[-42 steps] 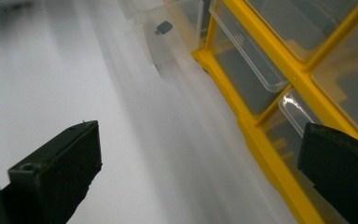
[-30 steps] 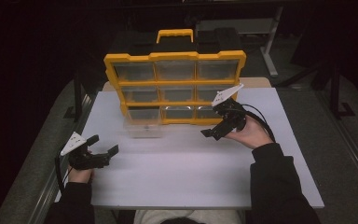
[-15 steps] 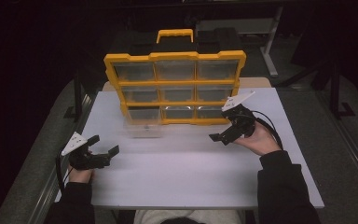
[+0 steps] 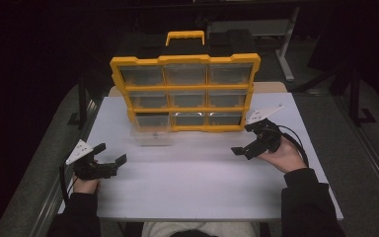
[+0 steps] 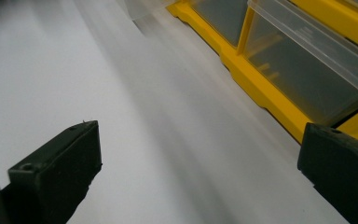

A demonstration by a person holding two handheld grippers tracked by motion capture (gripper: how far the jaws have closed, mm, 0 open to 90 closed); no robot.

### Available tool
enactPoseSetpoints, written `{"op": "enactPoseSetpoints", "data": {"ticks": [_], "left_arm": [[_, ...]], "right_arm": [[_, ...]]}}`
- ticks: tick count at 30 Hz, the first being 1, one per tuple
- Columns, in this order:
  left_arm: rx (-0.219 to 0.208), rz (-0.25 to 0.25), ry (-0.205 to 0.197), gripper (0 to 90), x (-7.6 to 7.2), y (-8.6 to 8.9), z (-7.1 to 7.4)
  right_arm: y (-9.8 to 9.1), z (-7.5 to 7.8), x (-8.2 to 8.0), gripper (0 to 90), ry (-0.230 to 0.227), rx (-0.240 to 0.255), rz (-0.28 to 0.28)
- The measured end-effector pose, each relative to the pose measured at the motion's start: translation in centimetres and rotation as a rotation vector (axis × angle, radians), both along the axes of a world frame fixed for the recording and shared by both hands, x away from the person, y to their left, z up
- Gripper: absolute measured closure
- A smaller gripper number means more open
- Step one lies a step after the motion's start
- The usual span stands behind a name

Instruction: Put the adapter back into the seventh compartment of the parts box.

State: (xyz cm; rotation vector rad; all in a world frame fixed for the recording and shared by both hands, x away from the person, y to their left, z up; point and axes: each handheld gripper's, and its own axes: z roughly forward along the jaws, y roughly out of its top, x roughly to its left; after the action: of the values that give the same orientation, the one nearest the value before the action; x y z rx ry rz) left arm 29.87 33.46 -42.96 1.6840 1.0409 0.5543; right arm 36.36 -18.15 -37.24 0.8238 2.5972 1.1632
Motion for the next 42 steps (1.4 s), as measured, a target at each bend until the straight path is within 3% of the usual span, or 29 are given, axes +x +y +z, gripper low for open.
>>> {"op": "enactPoseSetpoints", "data": {"ticks": [21,33,42], "left_arm": [[0.001,-0.004,0.002,0.0,-0.1,0.0,0.0],[0.002,-0.006,-0.002,0.0,-0.3,0.1,0.1],[0.003,-0.004,0.002,0.0,-0.2,0.2,0.0]], "right_arm": [[-3.3,-1.8,-1.7,0.0,0.014,0.066,-0.076],[-5.6,-3.3,-3.2,0.0,-0.013,0.104,-0.164],[-6.9,-4.6,-4.3,0.0,-0.007,0.131,-0.212]]}}
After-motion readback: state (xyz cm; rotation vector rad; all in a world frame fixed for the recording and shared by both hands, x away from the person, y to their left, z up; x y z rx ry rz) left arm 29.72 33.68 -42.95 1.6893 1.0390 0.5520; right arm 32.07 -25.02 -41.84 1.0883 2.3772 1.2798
